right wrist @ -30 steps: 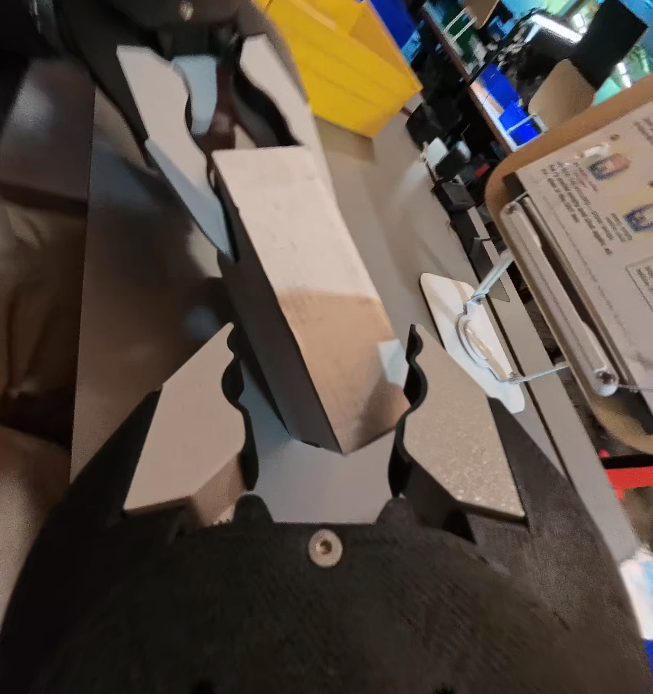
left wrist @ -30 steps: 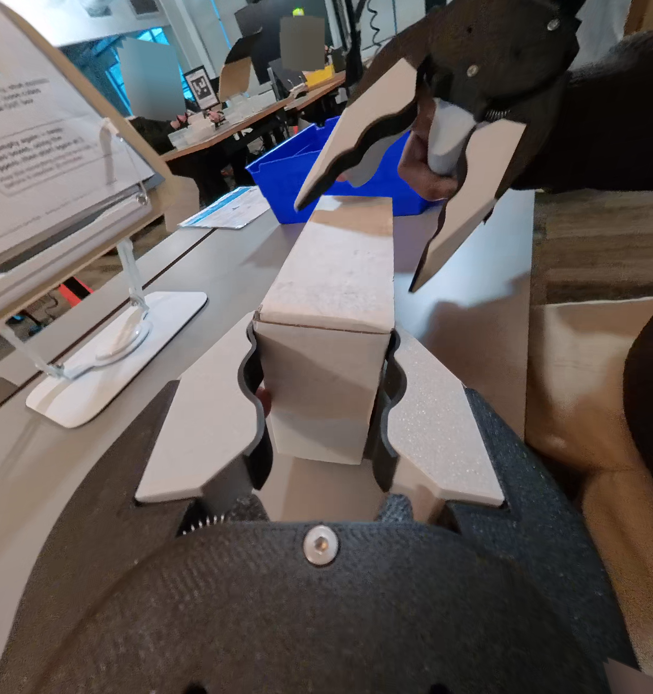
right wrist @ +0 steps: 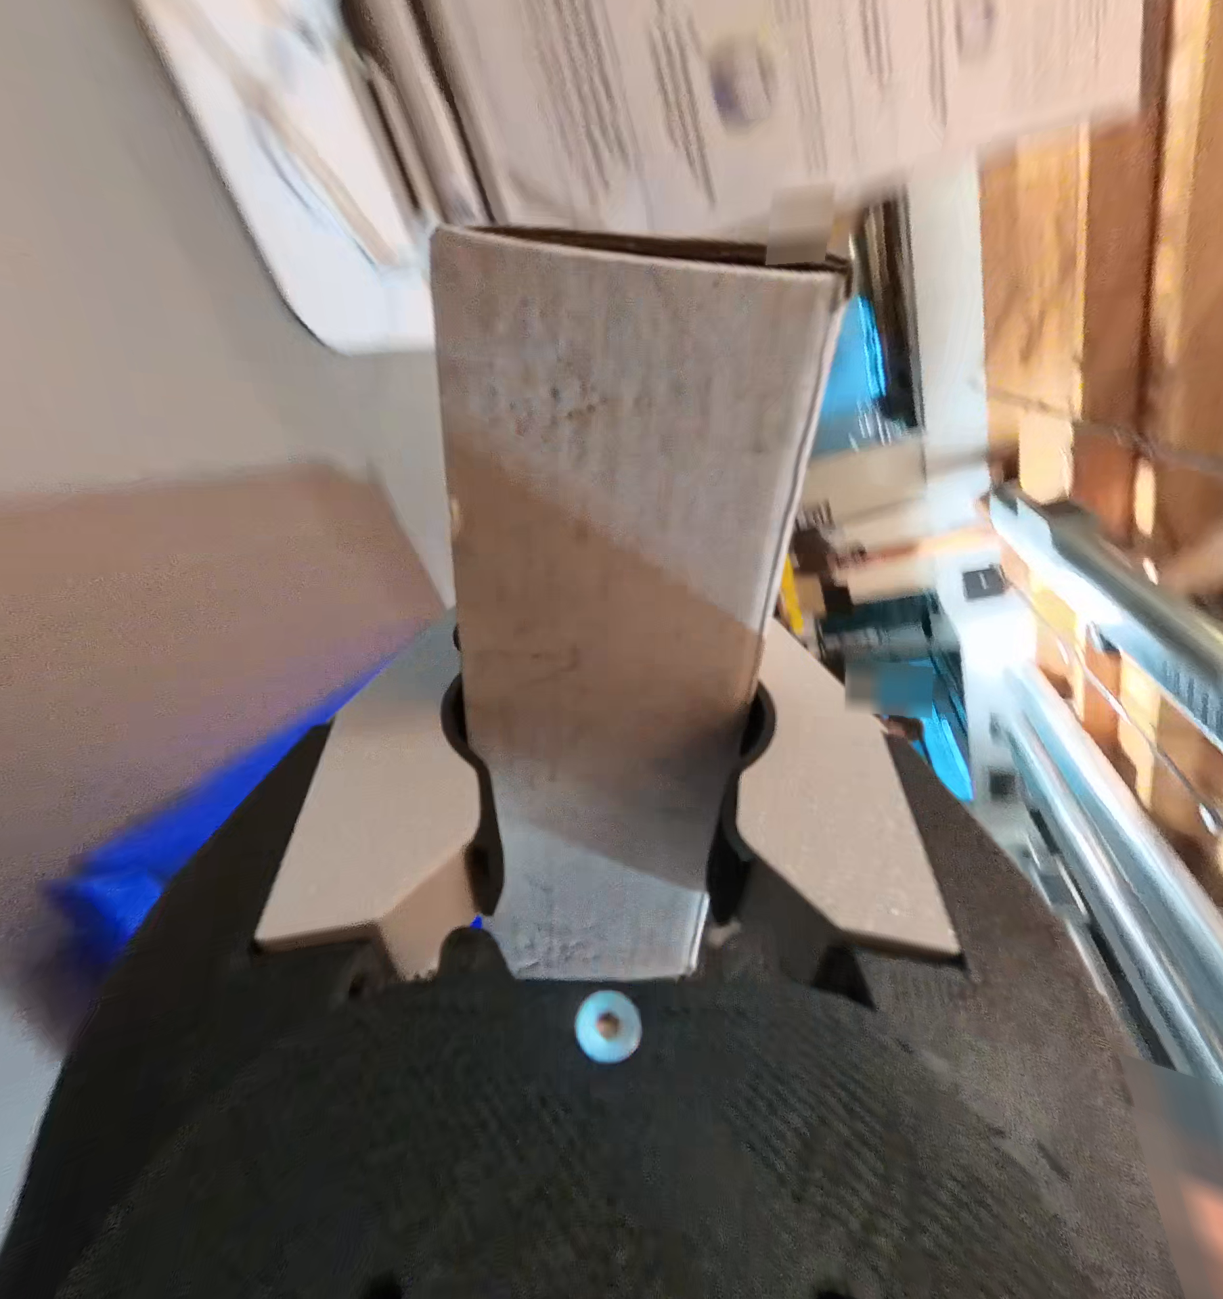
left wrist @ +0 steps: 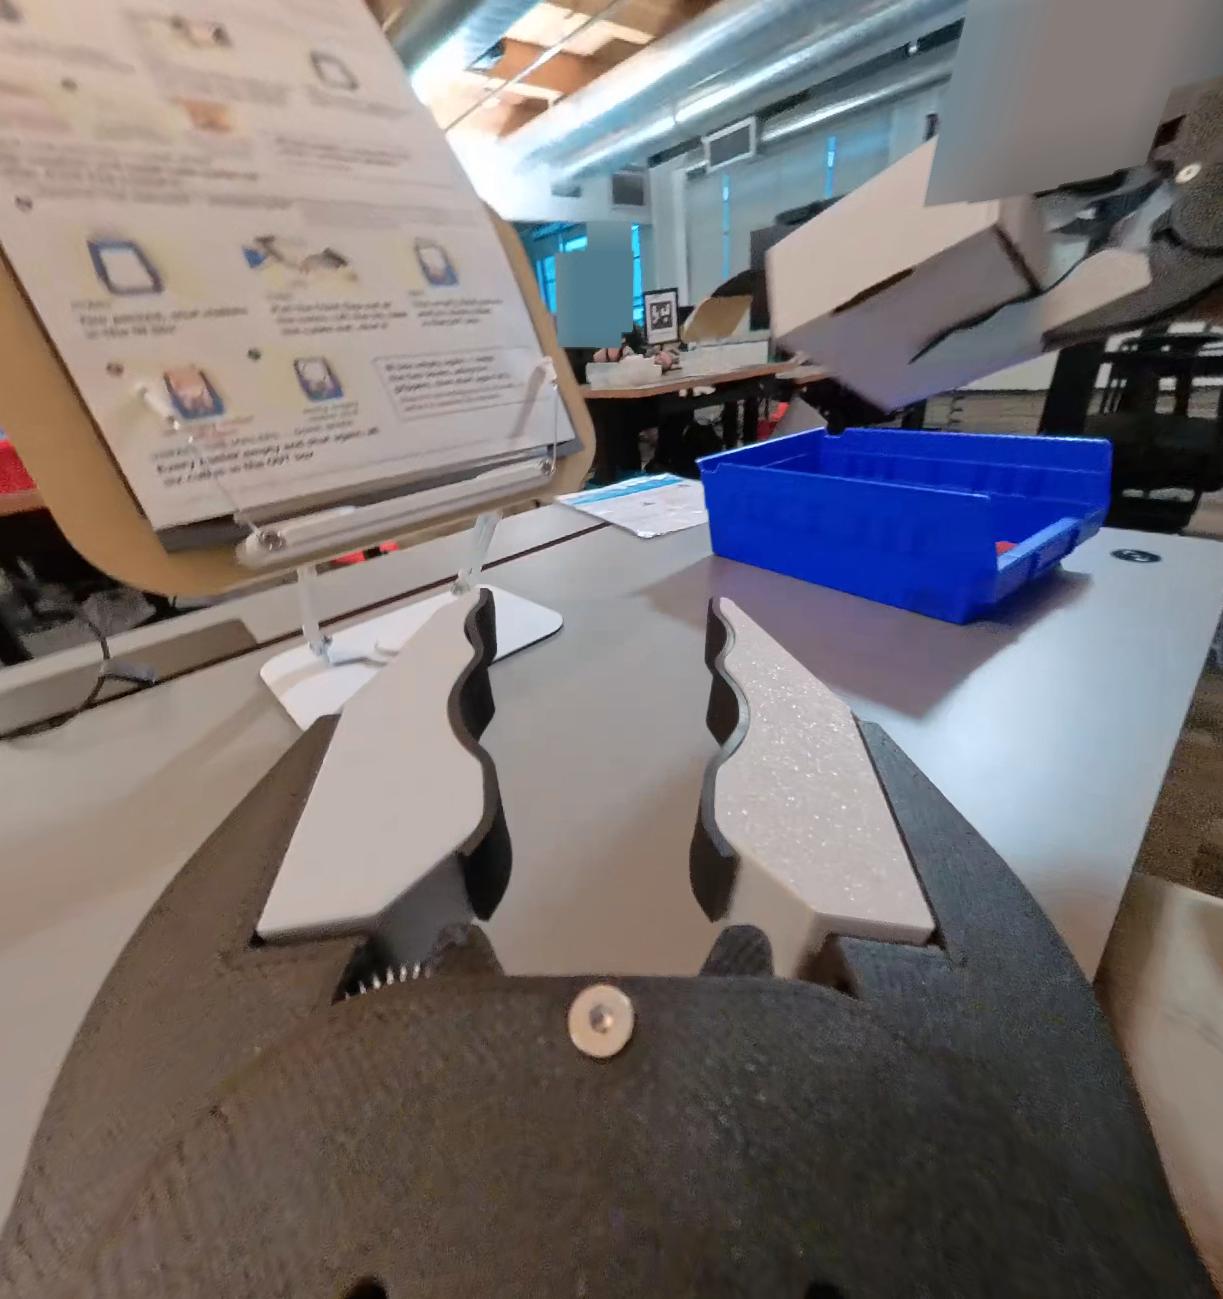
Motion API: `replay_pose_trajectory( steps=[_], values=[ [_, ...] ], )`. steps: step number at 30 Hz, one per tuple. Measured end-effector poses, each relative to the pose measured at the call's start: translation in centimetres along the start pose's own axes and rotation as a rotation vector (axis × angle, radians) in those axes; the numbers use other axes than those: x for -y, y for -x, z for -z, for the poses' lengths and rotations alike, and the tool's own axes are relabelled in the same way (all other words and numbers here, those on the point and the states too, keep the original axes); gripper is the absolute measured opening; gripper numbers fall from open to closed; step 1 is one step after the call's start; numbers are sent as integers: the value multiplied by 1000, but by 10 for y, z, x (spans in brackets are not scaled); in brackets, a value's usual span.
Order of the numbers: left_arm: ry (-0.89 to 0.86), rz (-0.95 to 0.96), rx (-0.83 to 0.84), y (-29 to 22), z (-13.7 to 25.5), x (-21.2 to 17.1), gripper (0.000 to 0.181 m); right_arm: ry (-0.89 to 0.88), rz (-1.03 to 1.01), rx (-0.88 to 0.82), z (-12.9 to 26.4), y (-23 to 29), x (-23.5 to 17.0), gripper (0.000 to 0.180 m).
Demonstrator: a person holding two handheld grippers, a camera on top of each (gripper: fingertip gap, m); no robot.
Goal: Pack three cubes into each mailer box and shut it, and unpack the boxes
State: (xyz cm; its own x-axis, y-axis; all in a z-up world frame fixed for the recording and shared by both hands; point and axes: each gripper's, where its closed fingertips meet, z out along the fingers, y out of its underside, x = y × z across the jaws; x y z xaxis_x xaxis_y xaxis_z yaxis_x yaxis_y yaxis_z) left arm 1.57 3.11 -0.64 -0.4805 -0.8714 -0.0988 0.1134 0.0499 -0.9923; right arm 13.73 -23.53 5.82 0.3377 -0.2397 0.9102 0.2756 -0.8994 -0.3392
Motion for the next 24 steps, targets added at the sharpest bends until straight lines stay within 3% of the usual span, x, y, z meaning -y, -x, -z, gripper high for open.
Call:
replay_pose_trajectory(
  steps=[3,7,17,24],
  values=[
    [50,-7,-5,-2,-5,-15,53,163,-45,-14,-13,-28,-92,72],
    [113,-39,-46,-15,-12,-32,51,311,87,91,-47,3,-168,72],
    [191,-77,-62,-23,-21,-55,49,380,282,266,-119,70,-220,75],
    [208,-71,-40,-15,-16,-61,47,433,168,359,-91,72,-225,102]
  ],
)
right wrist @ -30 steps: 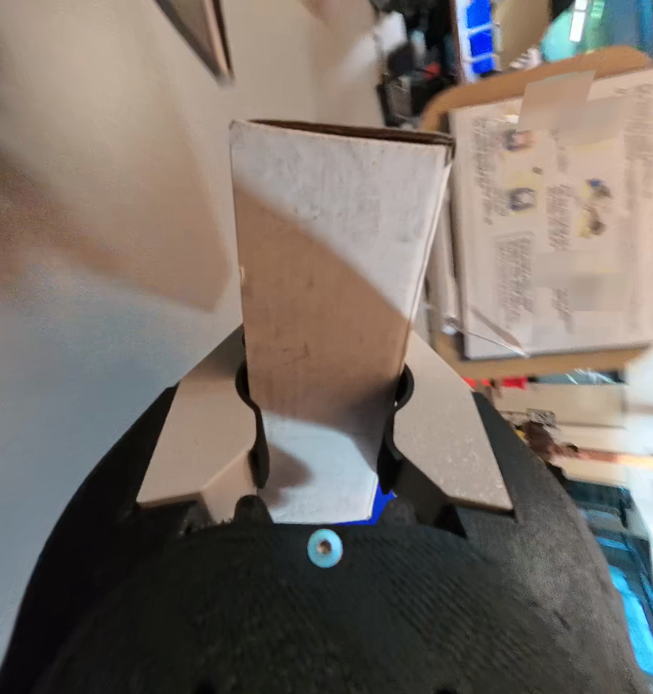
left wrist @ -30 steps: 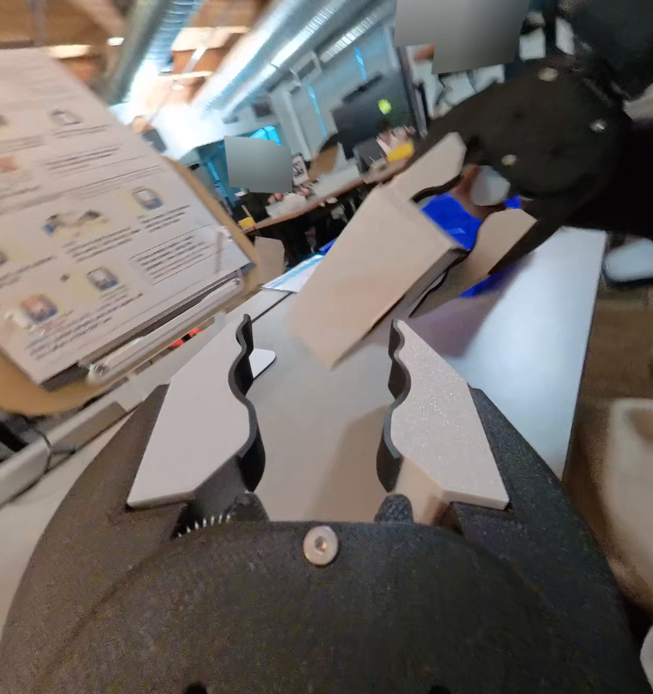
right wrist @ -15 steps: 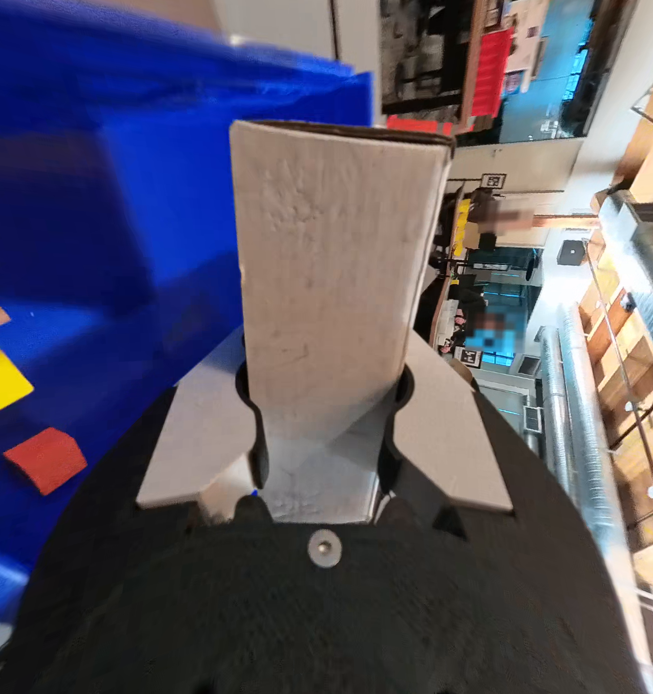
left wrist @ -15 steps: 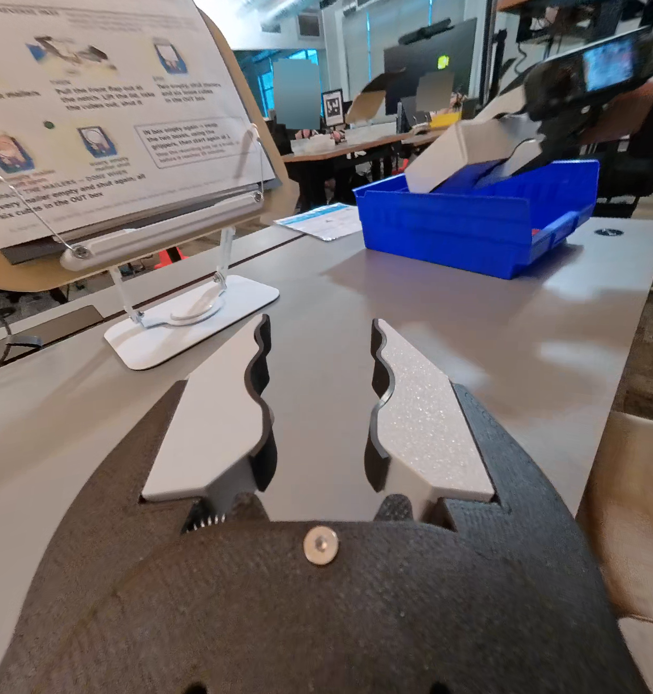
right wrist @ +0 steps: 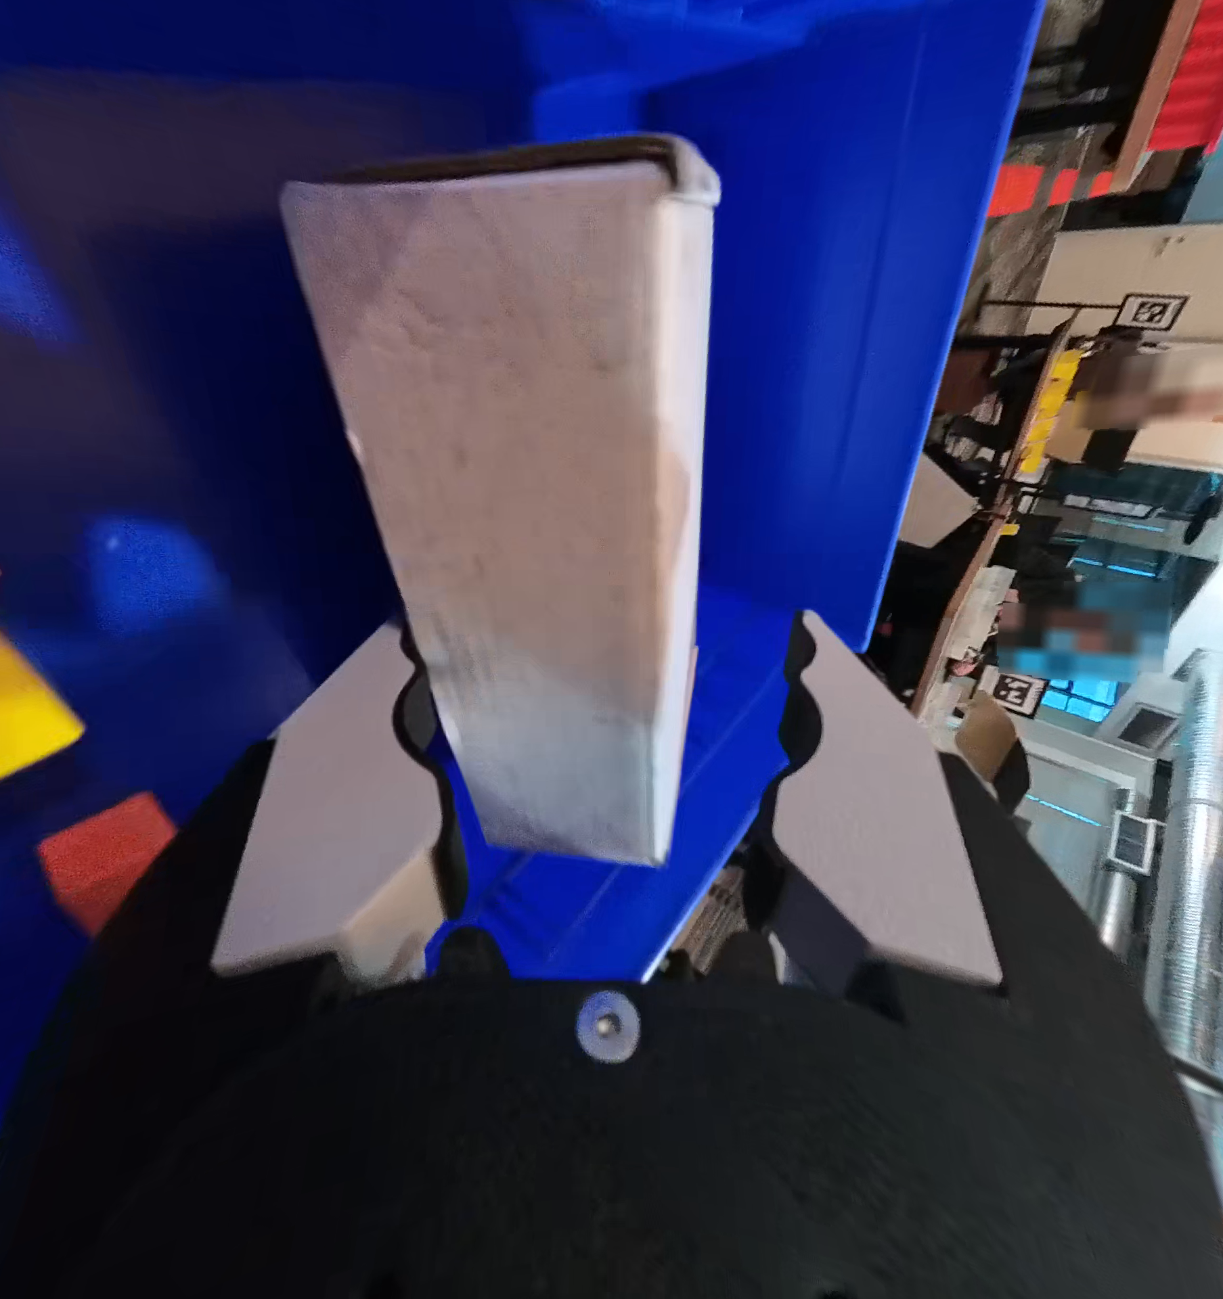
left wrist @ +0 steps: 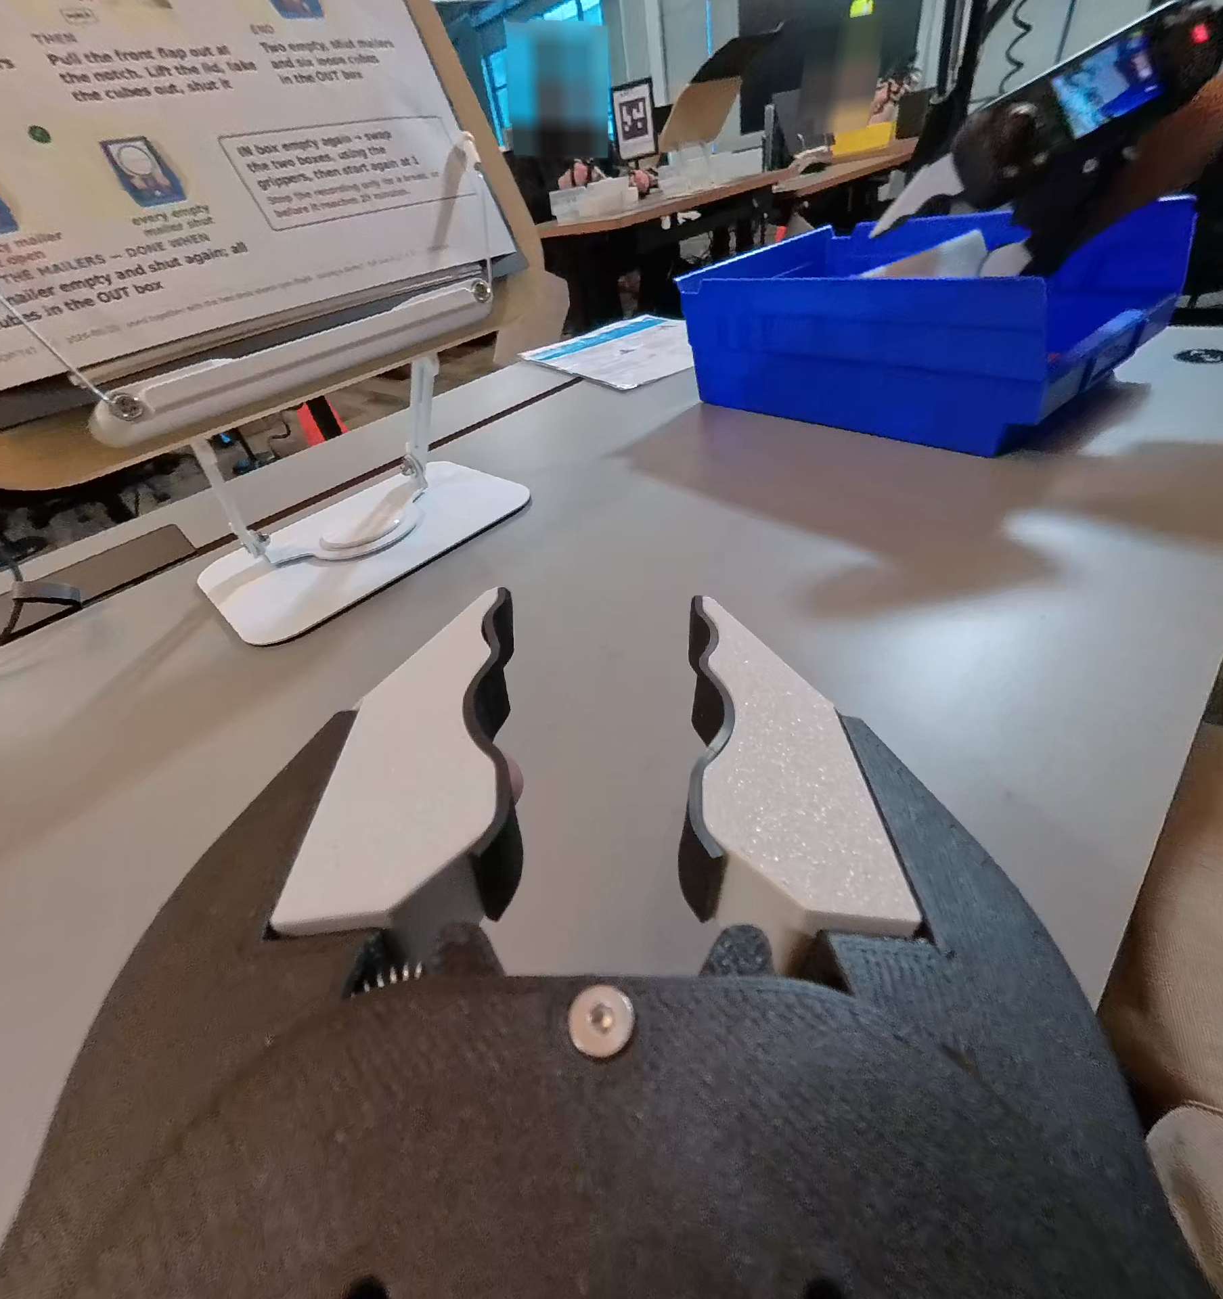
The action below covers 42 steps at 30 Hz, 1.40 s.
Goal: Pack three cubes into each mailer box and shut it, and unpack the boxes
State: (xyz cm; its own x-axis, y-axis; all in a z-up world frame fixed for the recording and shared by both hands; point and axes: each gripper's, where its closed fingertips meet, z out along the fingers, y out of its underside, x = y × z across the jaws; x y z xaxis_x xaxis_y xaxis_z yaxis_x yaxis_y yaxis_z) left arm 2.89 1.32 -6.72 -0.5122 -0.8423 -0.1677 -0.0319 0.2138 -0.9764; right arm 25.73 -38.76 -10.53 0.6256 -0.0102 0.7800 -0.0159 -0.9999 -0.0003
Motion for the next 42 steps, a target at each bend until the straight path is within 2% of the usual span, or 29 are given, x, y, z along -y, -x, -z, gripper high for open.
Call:
replay_pose_trajectory(
  steps=[3,6,9,11,15,18,21,25,28,31,37,42],
  values=[
    [-5,12,14,4,3,0,47,-6,-58,37,20,5,-11,100],
    [-3,11,17,4,4,0,46,-27,-122,77,40,9,-19,88],
    [7,-4,16,3,2,-1,46,-43,-162,159,57,21,-23,59],
    [13,-19,16,1,0,-2,46,-71,-181,267,65,37,-18,22],
    [22,-39,14,-1,-4,-3,45,-93,-171,442,67,71,-7,0],
    [26,-49,10,-3,-6,-3,45,-42,-145,496,51,87,-5,0],
    [32,-59,10,-4,-9,-3,44,4,-97,466,31,85,-5,0],
    [31,-57,15,-2,-9,-3,44,-70,-128,457,19,72,18,0],
    [26,-45,20,0,-9,-3,43,-63,-122,428,8,60,24,0],
    [19,-32,24,2,-8,-2,43,1,-102,366,-5,45,18,0],
    [3,-13,26,5,-6,0,42,5,-152,418,-10,45,15,0],
    [-5,-2,26,6,-5,1,42,163,-162,457,-12,55,-15,0]
  ],
)
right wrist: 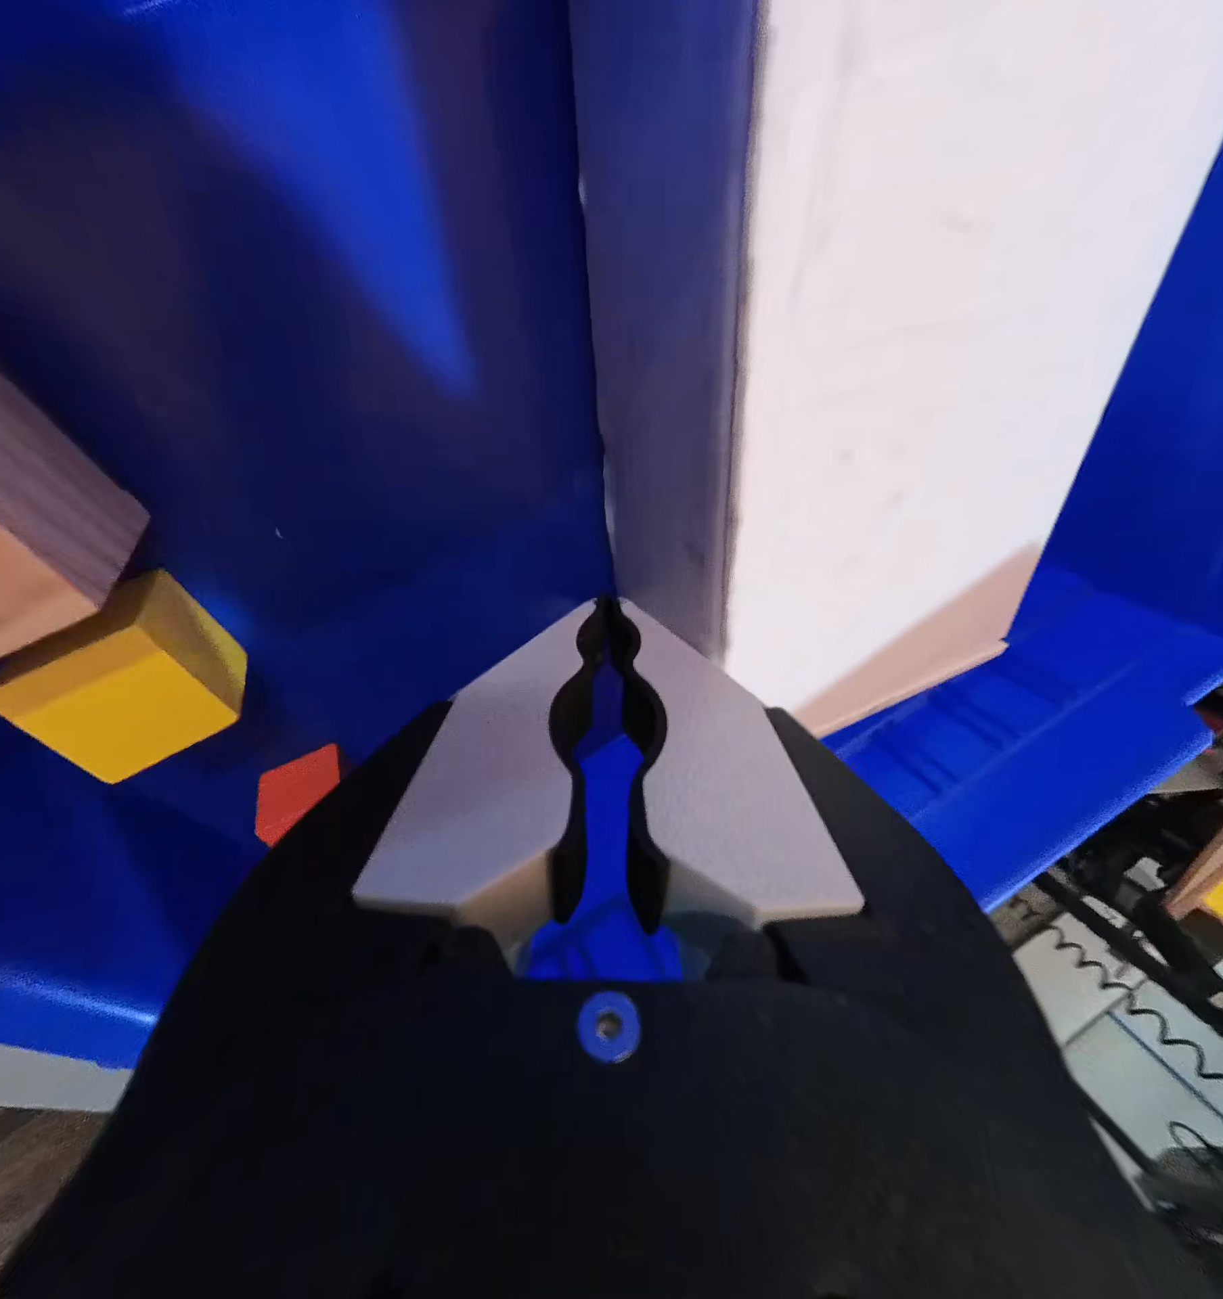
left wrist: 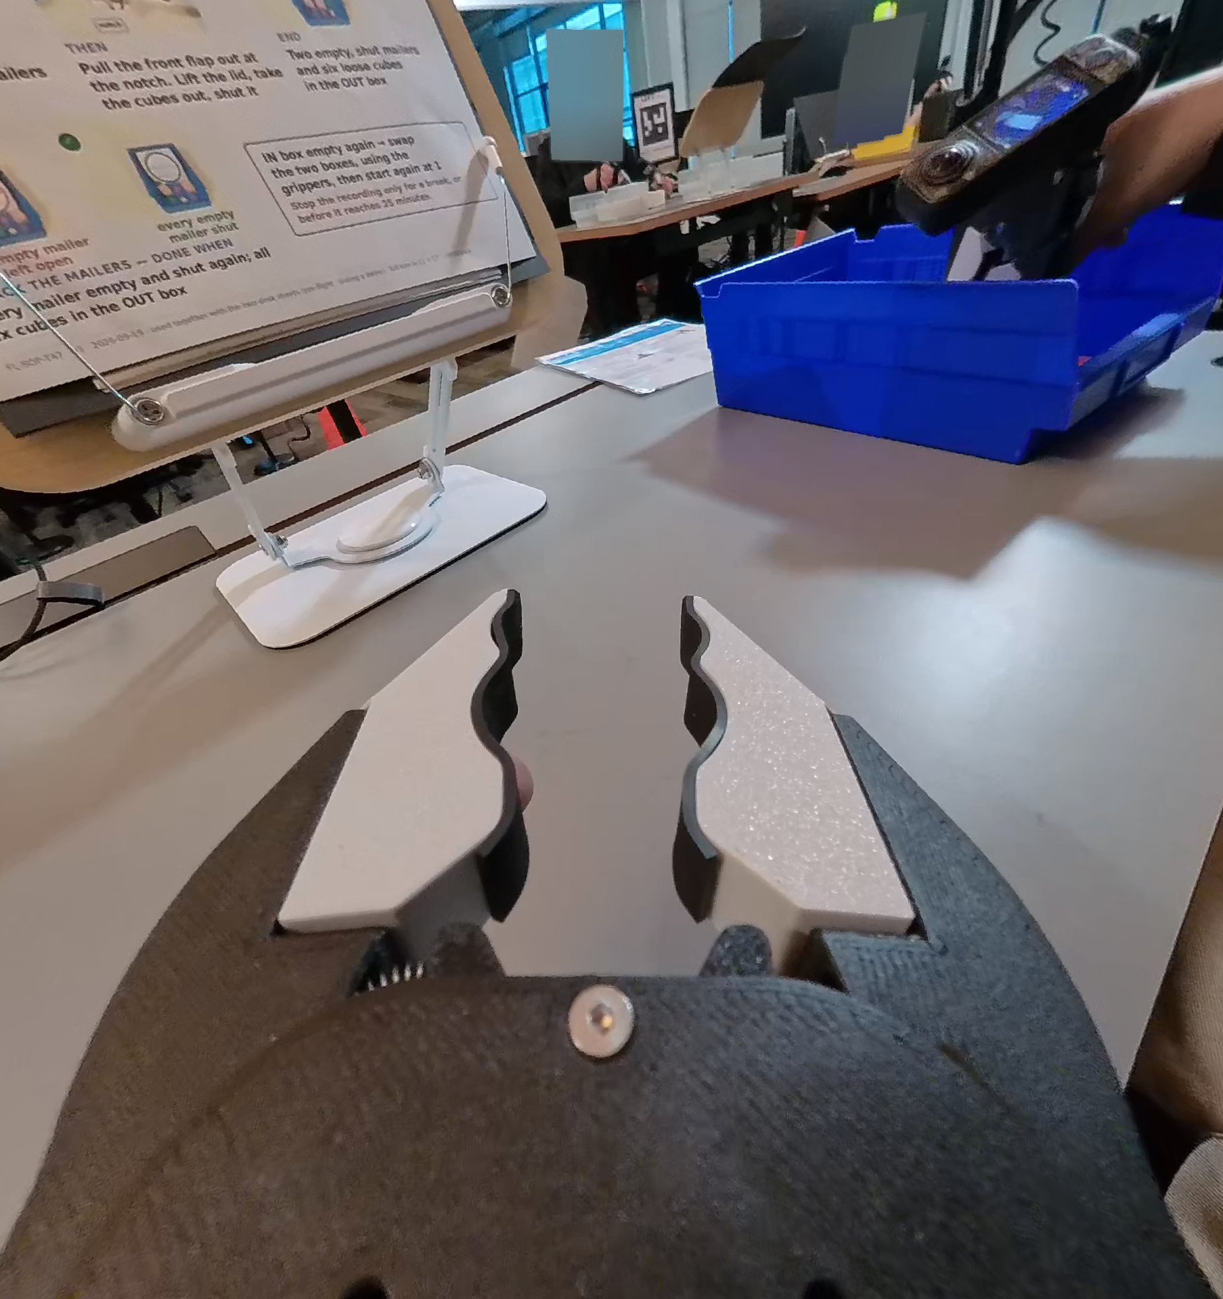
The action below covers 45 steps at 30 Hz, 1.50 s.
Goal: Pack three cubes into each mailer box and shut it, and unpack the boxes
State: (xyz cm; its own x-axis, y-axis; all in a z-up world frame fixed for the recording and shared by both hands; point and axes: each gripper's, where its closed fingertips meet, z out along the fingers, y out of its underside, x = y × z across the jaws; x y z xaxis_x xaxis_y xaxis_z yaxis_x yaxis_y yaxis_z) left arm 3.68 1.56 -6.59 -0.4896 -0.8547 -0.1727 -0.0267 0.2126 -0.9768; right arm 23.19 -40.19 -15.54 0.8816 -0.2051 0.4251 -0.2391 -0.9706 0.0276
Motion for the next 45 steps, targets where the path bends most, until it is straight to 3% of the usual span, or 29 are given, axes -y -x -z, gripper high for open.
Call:
replay_pose_trajectory(
  steps=[13,17,21,23,27,28,32,38,45],
  values=[
    [16,-13,1,-1,-2,-2,42,-10,-217,-73,14,-14,-21,0],
    [23,-19,2,-2,-3,-3,41,97,-248,-92,11,-12,-39,0],
    [28,-31,5,-3,-3,-3,41,25,-304,-125,30,-15,-27,0],
    [37,-35,2,-4,-4,-4,41,-50,-270,-153,42,-19,-6,1],
    [50,-40,-1,-5,-5,-6,41,-245,-208,-111,57,-23,49,56],
    [51,-42,-2,-5,-6,-6,41,-292,-211,-60,57,-23,62,61],
    [52,-54,-6,-7,-5,-6,41,-269,-201,42,37,-29,70,63],
    [34,-38,-1,-5,-4,-4,41,-196,-70,-61,20,-37,64,58],
    [34,-29,2,-4,-3,-4,41,-298,119,-120,25,-27,67,53]
  ],
)
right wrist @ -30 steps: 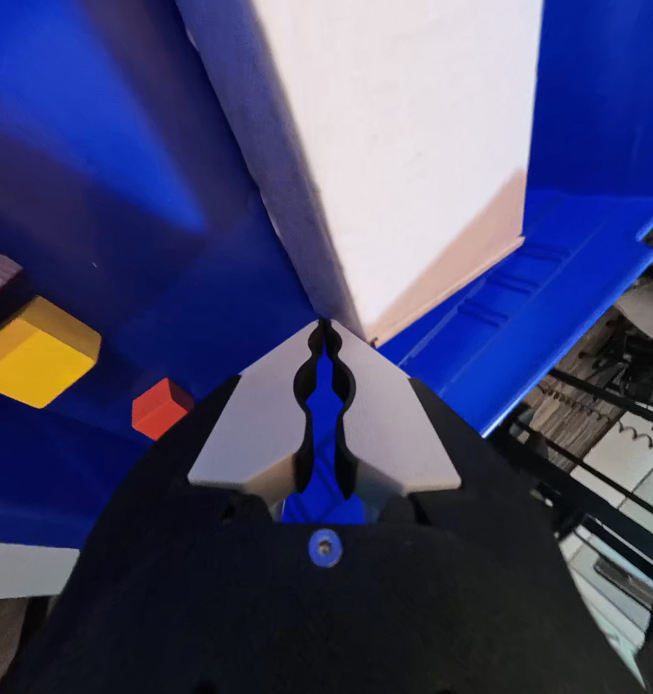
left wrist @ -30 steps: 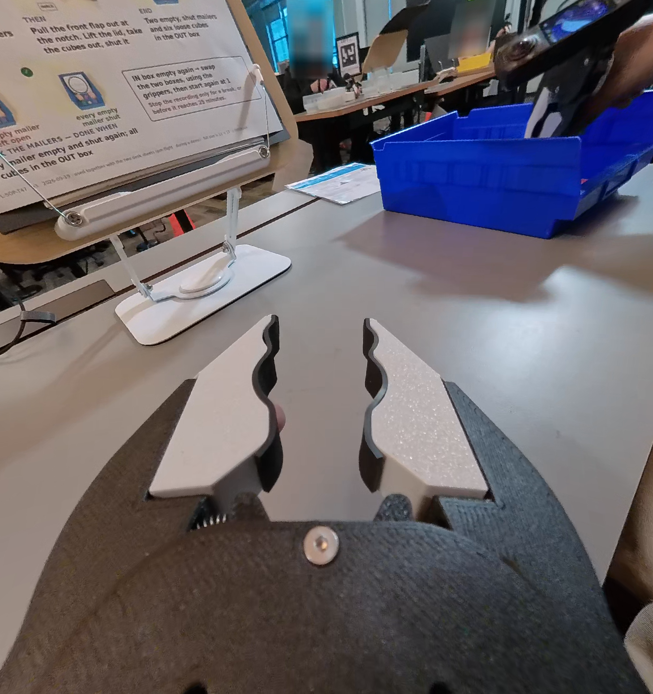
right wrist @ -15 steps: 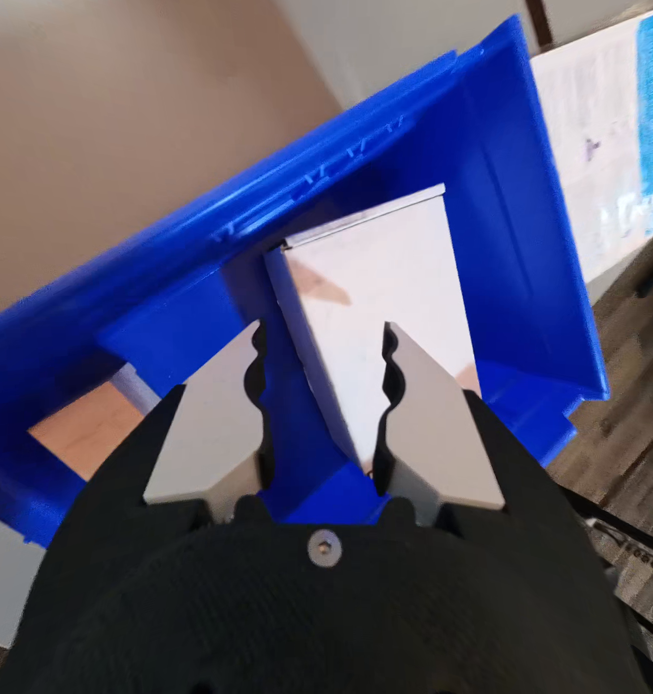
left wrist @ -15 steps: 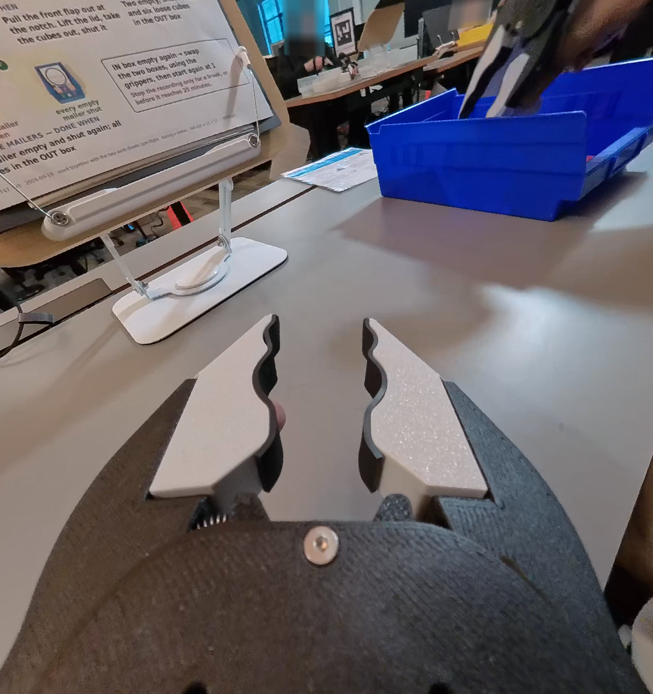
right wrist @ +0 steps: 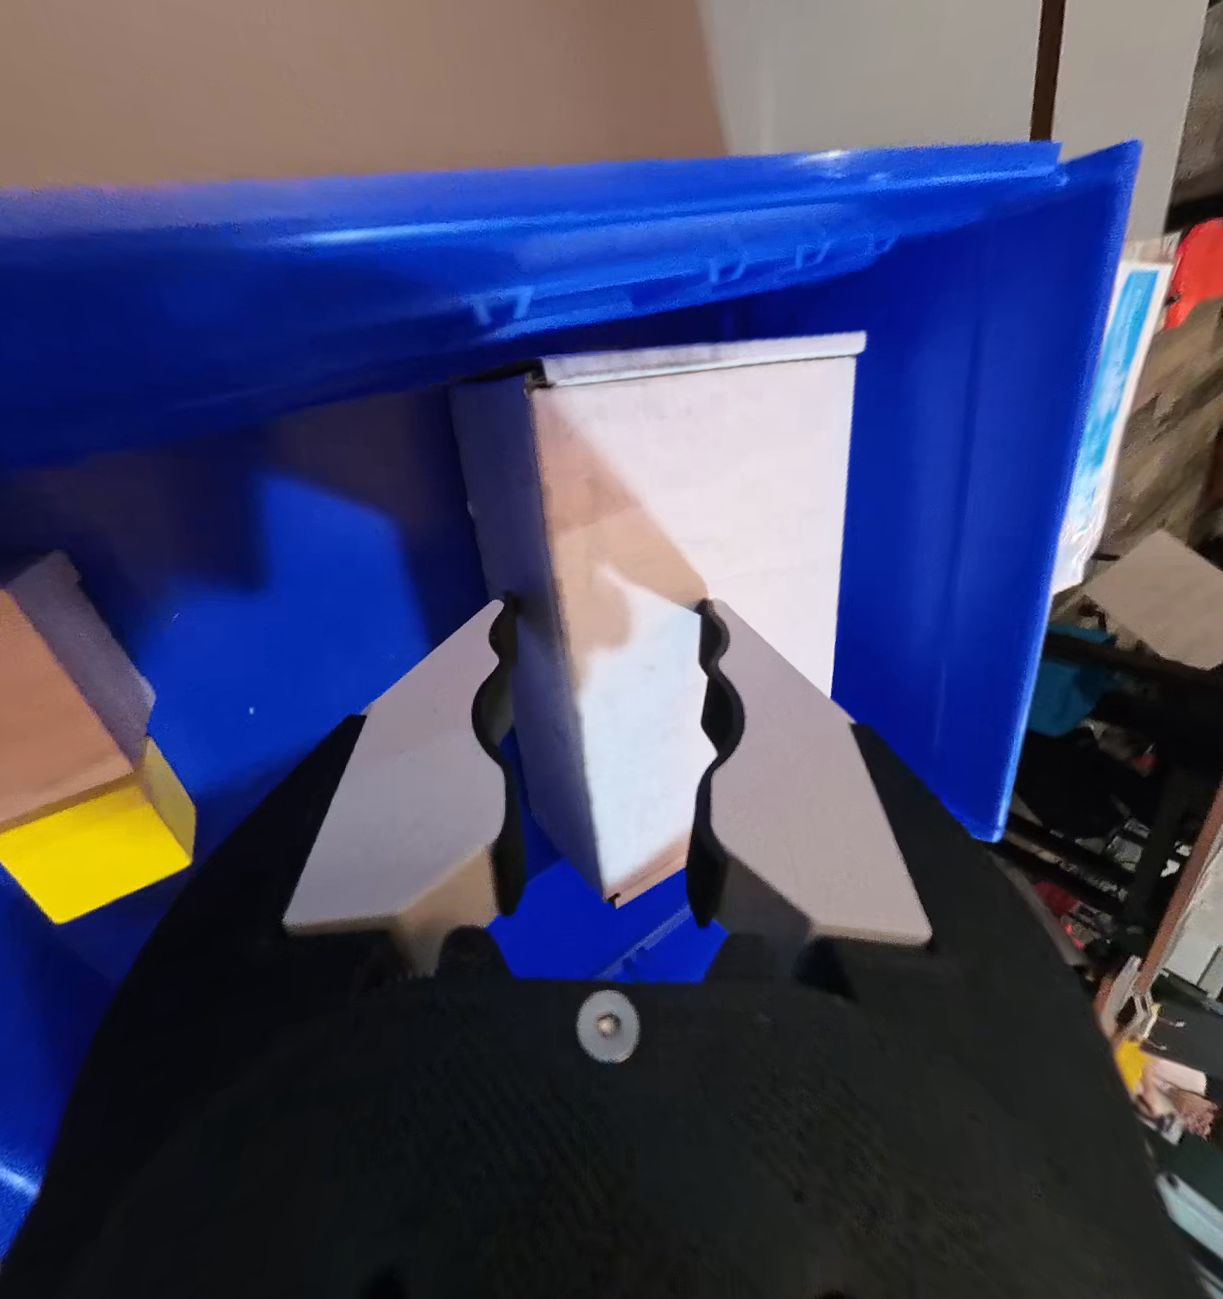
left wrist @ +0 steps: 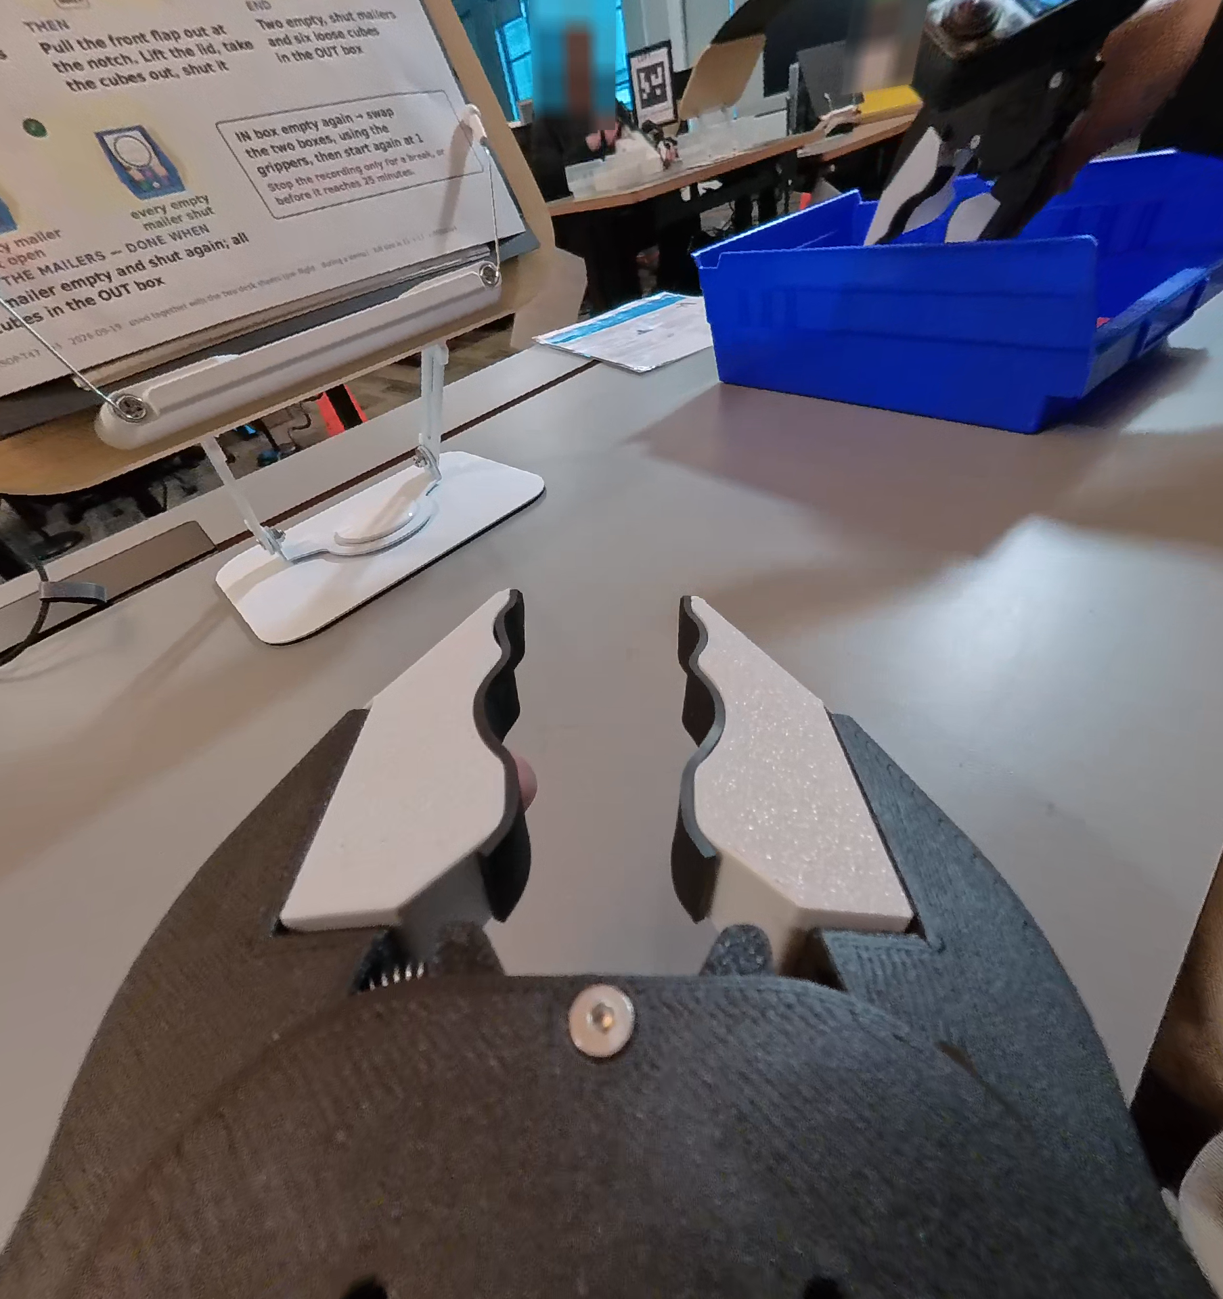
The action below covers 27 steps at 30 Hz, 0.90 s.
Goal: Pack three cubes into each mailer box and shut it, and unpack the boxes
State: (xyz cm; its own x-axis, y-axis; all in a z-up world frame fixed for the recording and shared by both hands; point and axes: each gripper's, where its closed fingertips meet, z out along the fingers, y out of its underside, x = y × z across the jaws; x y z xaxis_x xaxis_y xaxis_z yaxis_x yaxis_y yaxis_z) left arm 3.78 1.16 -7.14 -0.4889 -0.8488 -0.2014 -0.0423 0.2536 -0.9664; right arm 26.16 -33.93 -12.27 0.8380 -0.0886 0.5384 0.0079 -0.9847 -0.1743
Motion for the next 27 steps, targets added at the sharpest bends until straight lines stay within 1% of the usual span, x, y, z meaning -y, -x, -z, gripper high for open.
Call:
replay_pose_trajectory(
  steps=[4,6,7,8,11,13,15,19,20,24,27],
  values=[
    [14,-12,-4,-2,-2,-2,41,-24,69,-9,3,2,0,49],
    [18,-13,-5,-2,-2,-2,41,32,126,-95,1,-9,-8,45],
    [18,-14,-4,-2,-2,-2,41,59,155,-169,3,-19,-12,57],
    [17,-15,-3,-2,-2,-2,41,79,165,-208,6,-23,-16,58],
    [10,-15,-1,-2,-1,-1,41,50,67,-188,23,-18,-20,56],
    [8,-13,-1,-2,-1,-1,41,46,-15,-129,31,-8,-30,47],
    [9,-13,-4,-2,-1,-1,41,80,-58,-73,33,3,-42,38],
    [29,-21,-14,-4,-3,-3,41,108,-22,-21,26,18,-47,11],
    [36,-25,-16,-5,-4,-4,41,117,-19,-21,24,18,-46,9],
    [50,-52,-20,-8,-7,-6,41,117,-59,-32,12,9,-40,12],
    [47,-62,-20,-9,-6,-5,41,103,-79,-44,9,4,-35,7]
  ],
)
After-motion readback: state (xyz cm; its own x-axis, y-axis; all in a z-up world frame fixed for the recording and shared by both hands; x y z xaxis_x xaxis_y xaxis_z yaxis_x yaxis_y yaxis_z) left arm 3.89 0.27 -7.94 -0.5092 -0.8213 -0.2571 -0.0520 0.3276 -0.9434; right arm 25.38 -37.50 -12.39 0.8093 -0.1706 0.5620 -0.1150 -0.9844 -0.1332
